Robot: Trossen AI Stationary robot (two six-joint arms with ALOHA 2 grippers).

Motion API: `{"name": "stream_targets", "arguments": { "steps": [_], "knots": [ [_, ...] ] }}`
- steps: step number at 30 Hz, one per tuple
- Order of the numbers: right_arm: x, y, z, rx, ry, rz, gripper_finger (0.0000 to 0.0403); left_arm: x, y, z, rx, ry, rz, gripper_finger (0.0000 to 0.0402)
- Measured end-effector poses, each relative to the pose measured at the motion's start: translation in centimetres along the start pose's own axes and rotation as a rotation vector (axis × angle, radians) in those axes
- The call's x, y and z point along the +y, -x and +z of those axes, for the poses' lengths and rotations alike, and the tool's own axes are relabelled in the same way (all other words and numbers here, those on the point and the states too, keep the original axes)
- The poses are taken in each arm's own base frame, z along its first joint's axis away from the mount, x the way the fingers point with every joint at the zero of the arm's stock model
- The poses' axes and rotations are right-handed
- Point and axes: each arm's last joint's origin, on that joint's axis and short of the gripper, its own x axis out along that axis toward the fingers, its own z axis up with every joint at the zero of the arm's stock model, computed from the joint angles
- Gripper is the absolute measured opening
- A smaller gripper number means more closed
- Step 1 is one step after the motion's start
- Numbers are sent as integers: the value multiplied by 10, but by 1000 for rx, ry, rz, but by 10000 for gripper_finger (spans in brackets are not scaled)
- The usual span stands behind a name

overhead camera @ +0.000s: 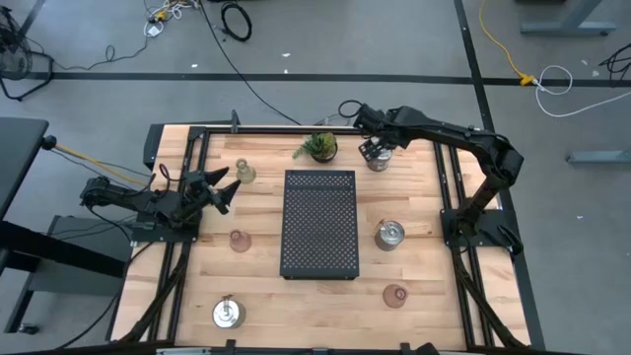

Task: Pick & Place candle stick holders
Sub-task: Put the top scented candle can on the shelf

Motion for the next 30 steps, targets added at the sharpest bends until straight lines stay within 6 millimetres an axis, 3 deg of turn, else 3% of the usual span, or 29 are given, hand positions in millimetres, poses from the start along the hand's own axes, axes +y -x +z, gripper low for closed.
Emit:
{"name": "stream_targets", "arguments": {
  "steps": [5,12,30],
  "knots": [
    [-1,-2,0,53,-12,101,369,0,0,0,0,0,0,378],
    [-15,-19,7,150,-59,194,369,0,0,0,0,0,0,378],
    [-19,-48,14,208,-13,195,369,0,0,-1,4,-8,2,378]
  ]
}}
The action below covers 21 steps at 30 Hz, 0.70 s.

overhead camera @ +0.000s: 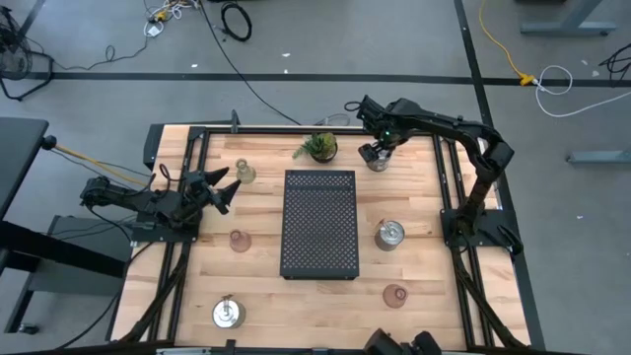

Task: Pick & Place candle stick holders
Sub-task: Put the top scented candle can on the shelf

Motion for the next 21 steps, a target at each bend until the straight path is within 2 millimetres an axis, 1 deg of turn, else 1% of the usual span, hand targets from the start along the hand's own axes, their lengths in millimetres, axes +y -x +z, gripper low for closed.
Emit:
{"name": "stream_targets", "arguments": {
  "steps": [4,13,16,21],
  "knots": [
    [-1,0,3,-24,4,6,369,0,0,0,1,-2,1,378],
    [-10,-1,6,-23,-15,3,369,0,0,0,4,-8,3,378],
    [-11,-1,6,-23,-17,3,369,0,0,0,4,-9,3,378],
    [-9,-1,7,-27,-17,55,369,0,0,0,4,-11,3,378]
  ]
}}
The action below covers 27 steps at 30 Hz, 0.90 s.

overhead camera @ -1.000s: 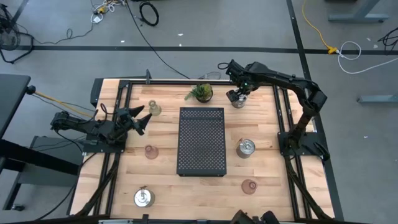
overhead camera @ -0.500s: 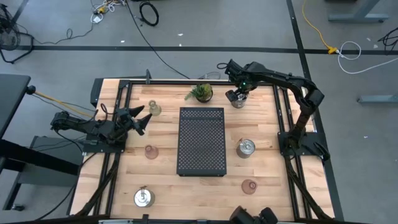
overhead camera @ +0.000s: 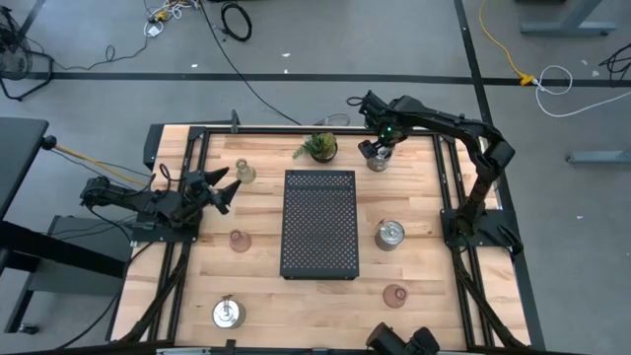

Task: Pick & Place candle stick holders
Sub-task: Put the top scented candle can on the shelf

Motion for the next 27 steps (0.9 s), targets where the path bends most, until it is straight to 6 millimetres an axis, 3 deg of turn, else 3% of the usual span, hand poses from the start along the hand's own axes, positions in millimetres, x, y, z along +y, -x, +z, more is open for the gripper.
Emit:
{"name": "stream_targets", "arguments": {
  "steps": [13,27],
  "knots": [
    [-4,-20,-13,37,4,-43,369,0,0,0,0,-2,3,378],
    [0,-6,-4,13,22,8,369,1,0,0,-5,-3,16,378]
  ]
}}
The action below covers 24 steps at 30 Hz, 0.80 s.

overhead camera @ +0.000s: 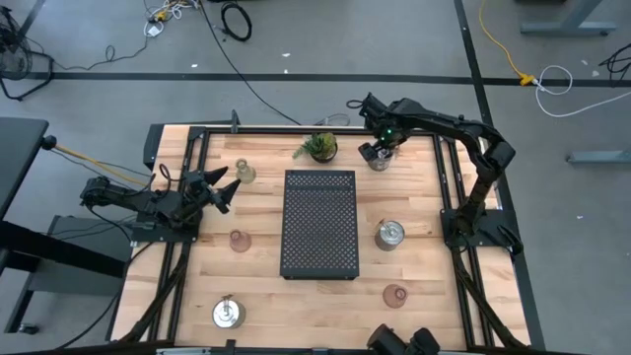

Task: Pick & Place candle stick holders
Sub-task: Put the top scented candle can on the shelf

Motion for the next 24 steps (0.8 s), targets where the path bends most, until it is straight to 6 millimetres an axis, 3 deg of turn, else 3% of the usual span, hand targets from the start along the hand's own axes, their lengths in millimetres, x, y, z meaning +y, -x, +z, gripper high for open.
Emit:
{"name": "stream_targets", "arguments": {
  "steps": [24],
  "knots": [
    [-2,5,-1,15,17,-33,369,0,0,0,0,-1,1,378]
  ]
}}
